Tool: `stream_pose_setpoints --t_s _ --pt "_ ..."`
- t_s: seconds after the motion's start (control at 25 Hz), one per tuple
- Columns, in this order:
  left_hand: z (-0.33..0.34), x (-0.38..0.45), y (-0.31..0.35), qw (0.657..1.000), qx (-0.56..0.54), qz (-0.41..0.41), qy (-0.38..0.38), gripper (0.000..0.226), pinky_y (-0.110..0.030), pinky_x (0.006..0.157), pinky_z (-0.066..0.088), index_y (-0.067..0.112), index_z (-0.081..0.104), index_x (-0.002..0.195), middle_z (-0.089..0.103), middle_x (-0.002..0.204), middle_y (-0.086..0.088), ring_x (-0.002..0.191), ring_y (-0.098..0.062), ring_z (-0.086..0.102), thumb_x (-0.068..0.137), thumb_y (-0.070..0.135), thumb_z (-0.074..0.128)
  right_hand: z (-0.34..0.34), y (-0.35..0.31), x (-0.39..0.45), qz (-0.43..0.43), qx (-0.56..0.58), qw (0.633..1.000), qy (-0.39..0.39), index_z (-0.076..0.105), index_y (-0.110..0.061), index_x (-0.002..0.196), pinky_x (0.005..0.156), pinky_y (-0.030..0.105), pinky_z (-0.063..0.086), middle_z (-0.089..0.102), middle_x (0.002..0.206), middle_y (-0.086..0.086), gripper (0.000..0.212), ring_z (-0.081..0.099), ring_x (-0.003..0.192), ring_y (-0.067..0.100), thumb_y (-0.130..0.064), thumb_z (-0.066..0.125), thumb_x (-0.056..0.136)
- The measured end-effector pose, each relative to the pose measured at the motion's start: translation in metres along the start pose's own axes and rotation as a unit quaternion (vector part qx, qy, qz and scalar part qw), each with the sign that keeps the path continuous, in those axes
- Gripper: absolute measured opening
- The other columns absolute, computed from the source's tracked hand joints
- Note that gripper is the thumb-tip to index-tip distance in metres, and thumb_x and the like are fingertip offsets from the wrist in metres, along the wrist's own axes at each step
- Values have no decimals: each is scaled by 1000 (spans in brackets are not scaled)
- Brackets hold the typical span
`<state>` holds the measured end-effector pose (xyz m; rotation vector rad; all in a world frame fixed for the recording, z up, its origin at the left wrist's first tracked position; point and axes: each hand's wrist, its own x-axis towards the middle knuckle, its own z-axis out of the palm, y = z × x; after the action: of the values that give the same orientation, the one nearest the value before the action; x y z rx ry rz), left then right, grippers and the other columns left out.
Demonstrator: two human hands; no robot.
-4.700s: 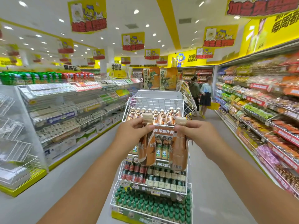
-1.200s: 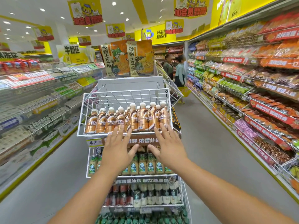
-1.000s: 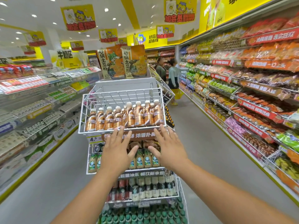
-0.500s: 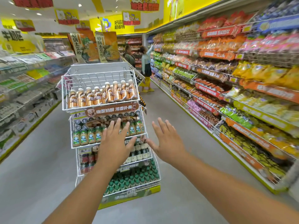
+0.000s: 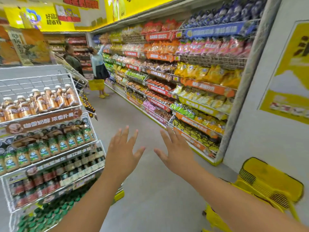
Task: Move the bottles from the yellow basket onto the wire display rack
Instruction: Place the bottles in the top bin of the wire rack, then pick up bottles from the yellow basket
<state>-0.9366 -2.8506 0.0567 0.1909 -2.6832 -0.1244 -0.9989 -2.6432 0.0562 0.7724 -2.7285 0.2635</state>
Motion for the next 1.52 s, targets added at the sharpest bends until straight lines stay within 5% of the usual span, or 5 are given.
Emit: stream_pose_setpoints --t_s 0.12,0.32,0.72,1.16,1.52 --pt "28 14 79 998 -32 52 -24 76 -53 117 31 25 46 151 35 162 -12 149 -36 30 93 70 27 -11 73 -35 44 -12 999 8 45 -14 154 110 51 45 44 159 14 79 42 146 38 -66 27 97" --pt "78 21 233 989 -63 128 -42 76 -52 115 35 25 47 151 36 162 -11 149 -34 33 92 70 28 -29 219 -107 121 -16 993 8 14 -26 164 126 45 19 9 172 4 79 9 158 29 -69 26 99" --pt "164 10 478 959 -107 227 -131 85 -55 112 41 21 47 150 38 160 -14 147 -36 36 94 76 15 -31 444 -233 207 -18 978 -18 28 -19 161 126 42 15 23 169 9 83 20 156 32 -69 25 95" --pt "324 46 531 925 -103 273 -245 79 -50 112 41 23 49 149 42 158 -13 143 -36 42 93 73 26 82 550 -221 258 48 954 -147 44 -12 154 118 49 33 40 161 13 86 38 148 37 -69 32 92" --pt "533 45 516 876 -134 256 -386 81 -51 115 37 24 50 149 39 160 -10 148 -35 34 89 76 31 256 630 -212 287 125 907 -283 13 -23 164 125 47 23 6 173 0 99 6 159 24 -79 11 82"
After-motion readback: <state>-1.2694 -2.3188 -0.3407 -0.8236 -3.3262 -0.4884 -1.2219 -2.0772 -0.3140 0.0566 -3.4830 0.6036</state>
